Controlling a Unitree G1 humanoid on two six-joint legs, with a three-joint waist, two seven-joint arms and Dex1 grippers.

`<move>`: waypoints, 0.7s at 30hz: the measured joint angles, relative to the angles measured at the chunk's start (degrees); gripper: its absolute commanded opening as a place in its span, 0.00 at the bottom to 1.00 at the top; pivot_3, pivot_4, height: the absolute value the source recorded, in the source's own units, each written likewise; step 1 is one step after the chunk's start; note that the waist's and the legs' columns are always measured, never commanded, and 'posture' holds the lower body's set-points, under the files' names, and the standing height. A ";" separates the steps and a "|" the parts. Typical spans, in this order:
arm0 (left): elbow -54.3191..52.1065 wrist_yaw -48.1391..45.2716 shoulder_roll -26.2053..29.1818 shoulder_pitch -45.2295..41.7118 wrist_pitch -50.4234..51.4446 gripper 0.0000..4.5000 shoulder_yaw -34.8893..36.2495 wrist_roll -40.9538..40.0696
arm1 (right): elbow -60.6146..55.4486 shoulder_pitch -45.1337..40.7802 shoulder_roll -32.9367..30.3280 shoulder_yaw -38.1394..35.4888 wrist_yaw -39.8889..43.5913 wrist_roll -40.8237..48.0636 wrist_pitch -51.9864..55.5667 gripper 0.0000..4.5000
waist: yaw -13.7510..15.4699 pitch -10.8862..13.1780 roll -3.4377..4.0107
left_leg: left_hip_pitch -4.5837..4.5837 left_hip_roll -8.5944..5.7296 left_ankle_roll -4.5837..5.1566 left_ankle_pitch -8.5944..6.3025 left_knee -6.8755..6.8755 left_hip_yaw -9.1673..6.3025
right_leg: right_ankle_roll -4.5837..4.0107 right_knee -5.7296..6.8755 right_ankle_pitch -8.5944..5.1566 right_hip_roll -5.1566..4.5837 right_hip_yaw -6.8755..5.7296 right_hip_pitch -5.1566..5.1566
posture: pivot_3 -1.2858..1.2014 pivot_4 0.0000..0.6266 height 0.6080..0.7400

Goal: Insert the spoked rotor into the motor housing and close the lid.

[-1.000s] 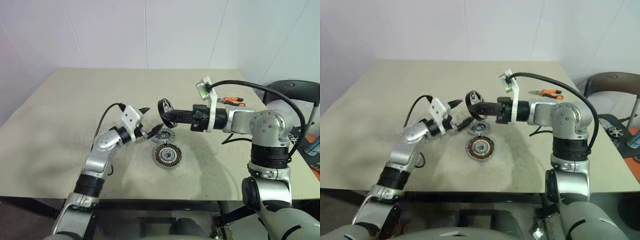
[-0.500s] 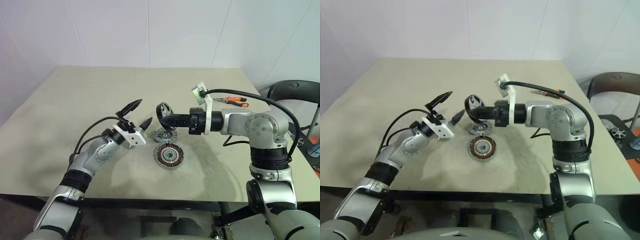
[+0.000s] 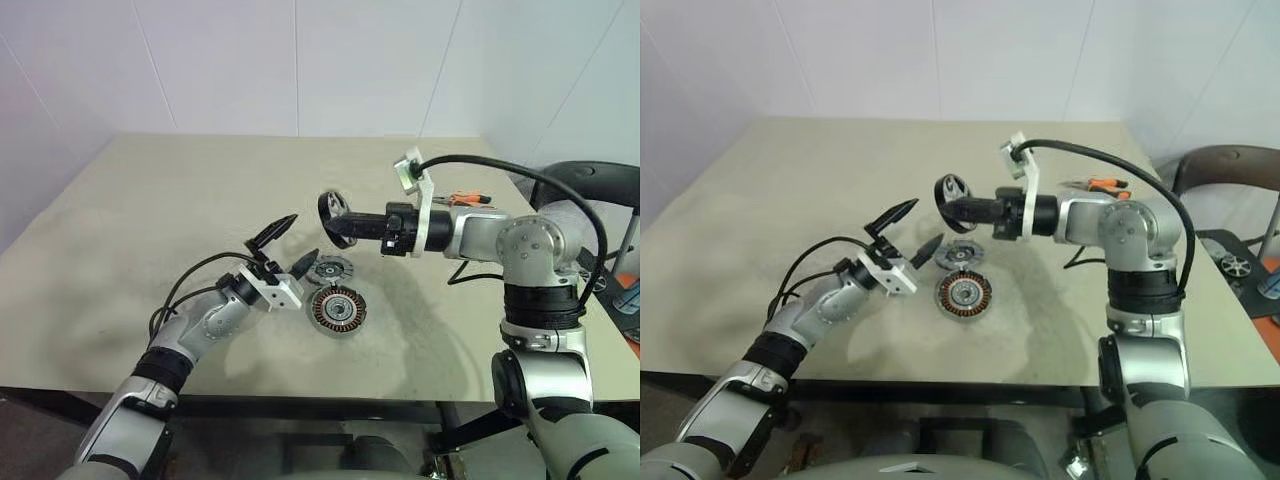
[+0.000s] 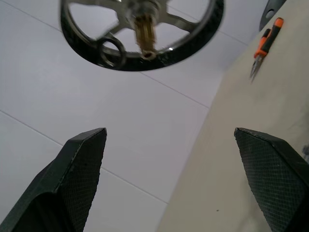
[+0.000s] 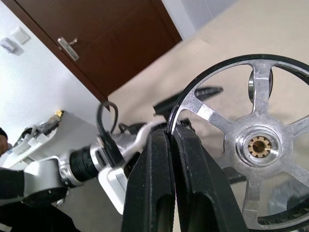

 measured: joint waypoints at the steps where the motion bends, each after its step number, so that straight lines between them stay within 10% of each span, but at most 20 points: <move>1: 0.00 1.00 0.05 -0.09 0.40 1.00 -0.04 1.04 | 0.10 0.01 0.00 -0.10 -0.12 0.12 0.09 0.01 | -0.02 0.00 0.00 | 0.00 0.00 0.01 0.00 0.03 0.00 | 0.02 0.00 0.01 0.00 0.00 0.01 | 0.52 0.00 1.00; 16: -0.72 21.67 2.67 -6.56 4.82 1.00 -6.50 19.32 | 0.23 0.00 1.98 -0.09 -1.93 1.14 1.39 0.01 | -0.02 0.00 0.00 | -0.09 -0.01 0.16 -0.02 0.25 0.02 | 0.22 0.04 0.12 0.00 0.00 0.02 | 0.52 0.00 1.00; 21: -0.88 23.24 3.54 -5.38 4.94 0.73 -6.84 19.64 | 0.23 0.01 1.88 -0.06 -1.93 1.07 1.37 0.00 | -0.09 0.00 0.00 | -0.09 -0.01 0.16 -0.02 0.26 0.02 | 0.22 0.04 0.12 -0.01 0.00 0.02 | 0.52 0.00 1.00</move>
